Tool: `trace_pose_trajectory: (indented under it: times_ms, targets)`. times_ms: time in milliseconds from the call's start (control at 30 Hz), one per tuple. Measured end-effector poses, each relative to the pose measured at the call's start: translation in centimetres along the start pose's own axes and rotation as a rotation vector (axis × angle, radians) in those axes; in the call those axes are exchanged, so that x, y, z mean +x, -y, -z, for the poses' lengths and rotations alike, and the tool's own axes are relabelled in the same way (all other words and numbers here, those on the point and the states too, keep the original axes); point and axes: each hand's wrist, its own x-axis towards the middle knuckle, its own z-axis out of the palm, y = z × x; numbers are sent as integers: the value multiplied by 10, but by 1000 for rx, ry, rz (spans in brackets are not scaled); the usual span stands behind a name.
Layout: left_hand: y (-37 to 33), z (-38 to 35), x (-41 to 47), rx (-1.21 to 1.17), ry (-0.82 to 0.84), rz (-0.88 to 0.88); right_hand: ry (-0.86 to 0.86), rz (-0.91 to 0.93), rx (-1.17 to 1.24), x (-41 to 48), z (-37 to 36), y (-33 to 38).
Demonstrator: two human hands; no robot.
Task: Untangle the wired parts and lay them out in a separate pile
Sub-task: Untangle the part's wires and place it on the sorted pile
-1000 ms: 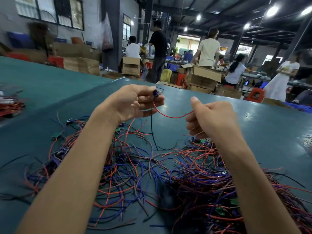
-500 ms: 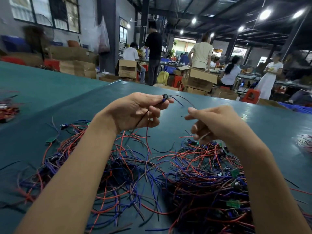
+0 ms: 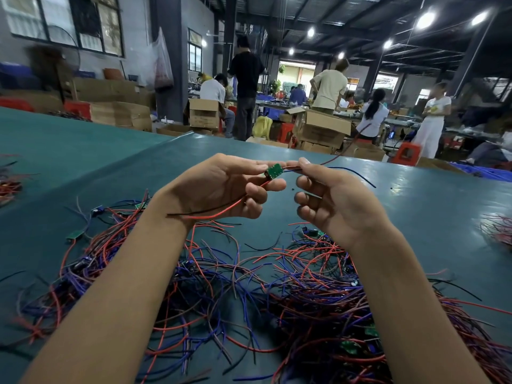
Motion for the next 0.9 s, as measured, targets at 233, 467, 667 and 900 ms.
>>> trace_pose_trajectory:
  times_ms: [233,467,667,900]
  targets:
    - [-1,-11,5,456,-285,-118,12,-71,299,5,8,6]
    - [-2,-22,11,721,-439,-125,-147,-83,543,9,24,6]
    - [-2,-28,10,687,-416,-69,-252,-51,516,11,40,11]
    - [16,-67,27,682,-259,-49,-494,133,172,-19,89,51]
